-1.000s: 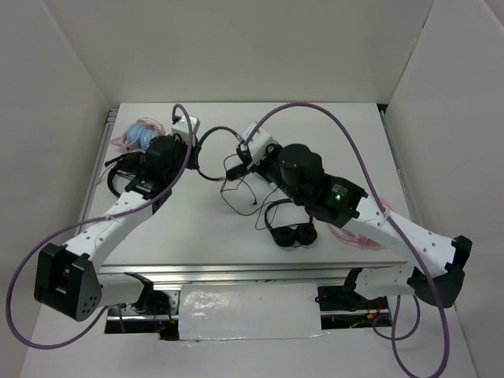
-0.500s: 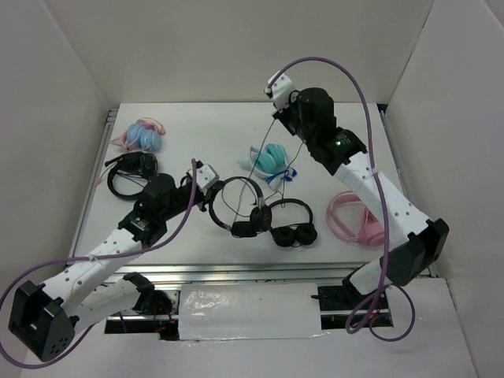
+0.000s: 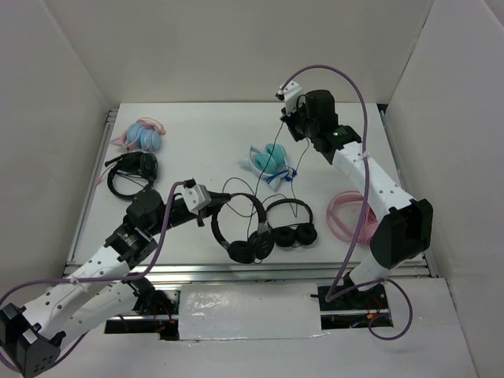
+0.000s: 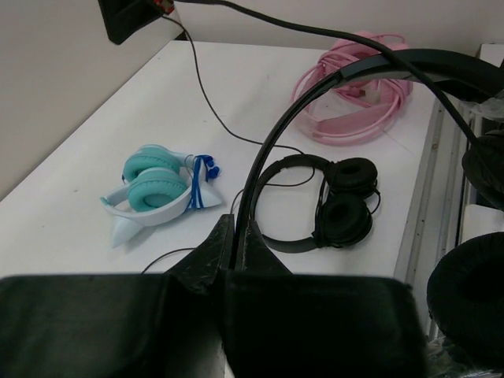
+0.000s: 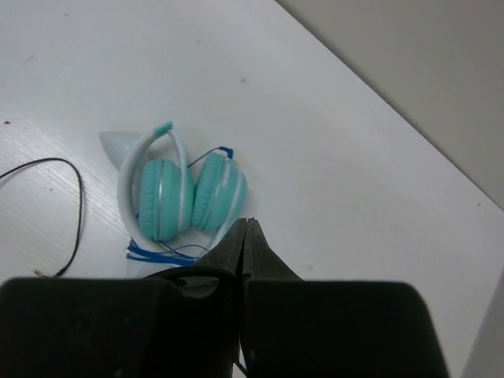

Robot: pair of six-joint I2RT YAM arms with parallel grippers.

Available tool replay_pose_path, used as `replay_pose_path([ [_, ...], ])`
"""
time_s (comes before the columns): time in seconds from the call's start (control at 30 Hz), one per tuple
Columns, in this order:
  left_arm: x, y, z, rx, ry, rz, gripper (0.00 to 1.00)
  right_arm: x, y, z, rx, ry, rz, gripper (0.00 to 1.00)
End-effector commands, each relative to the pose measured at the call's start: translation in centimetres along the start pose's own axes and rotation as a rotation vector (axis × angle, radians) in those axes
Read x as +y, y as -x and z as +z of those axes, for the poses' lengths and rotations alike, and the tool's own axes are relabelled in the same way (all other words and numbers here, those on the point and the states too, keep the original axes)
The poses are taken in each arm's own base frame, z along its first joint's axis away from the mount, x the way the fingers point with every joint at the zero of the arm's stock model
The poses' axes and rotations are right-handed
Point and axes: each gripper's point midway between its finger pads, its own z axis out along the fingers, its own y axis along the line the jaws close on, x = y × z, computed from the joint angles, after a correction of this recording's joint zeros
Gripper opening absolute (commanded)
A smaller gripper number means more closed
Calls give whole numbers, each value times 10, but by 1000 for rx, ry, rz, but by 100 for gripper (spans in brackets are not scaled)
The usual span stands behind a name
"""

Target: Wrap the headphones

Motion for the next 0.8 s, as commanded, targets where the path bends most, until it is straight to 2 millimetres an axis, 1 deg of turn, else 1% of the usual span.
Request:
replay_pose_path([
  [0.0,-9,33,3,-107,-56,-5,0,27,23,5,-126,109,10,0],
  [0.1,-15,31,11,-105,-100,-23,0,42,33,6,-151,128,-18,0],
  [0.13,-23,29,13,-106,-145,-36,0,43,34,9,-152,127,-17,0],
  [0.17,-26,30,13,-111,-160,-40,0,43,36,12,-150,128,-12,0],
  [0.2,-31,32,15,-121,-189,-45,0,43,34,22,-129,132,5,0],
  [0.23,-34,32,15,-120,-198,-48,0,43,33,28,-116,137,15,0],
  [0.27,-34,34,16,-124,-201,-46,0,46,29,40,-86,152,25,0],
  [0.33,-38,38,16,-130,-214,-41,0,50,21,52,-57,161,42,0],
  [0.37,-38,40,16,-132,-213,-40,0,51,11,63,-36,157,50,0],
  [0.43,-42,46,13,-138,-220,-33,0,49,0,71,-6,136,76,0],
  [0.47,-38,46,12,-139,-198,-32,0,48,-10,76,12,128,90,0],
  [0.53,-36,49,9,-144,-174,-26,0,45,-17,75,18,116,140,0],
  [0.57,-31,48,9,-138,-141,-26,0,38,-21,72,-2,97,167,0],
  [0.63,-27,49,7,-131,-115,-25,0,30,-25,68,-20,81,227,0],
  [0.67,-21,45,7,-108,-82,-33,0,20,-27,60,-45,75,250,0],
  [0.73,-17,41,8,-87,-52,-46,0,9,-25,51,-79,54,294,0],
  [0.77,-15,35,8,-69,-37,-55,0,-3,-23,42,-109,26,305,0],
])
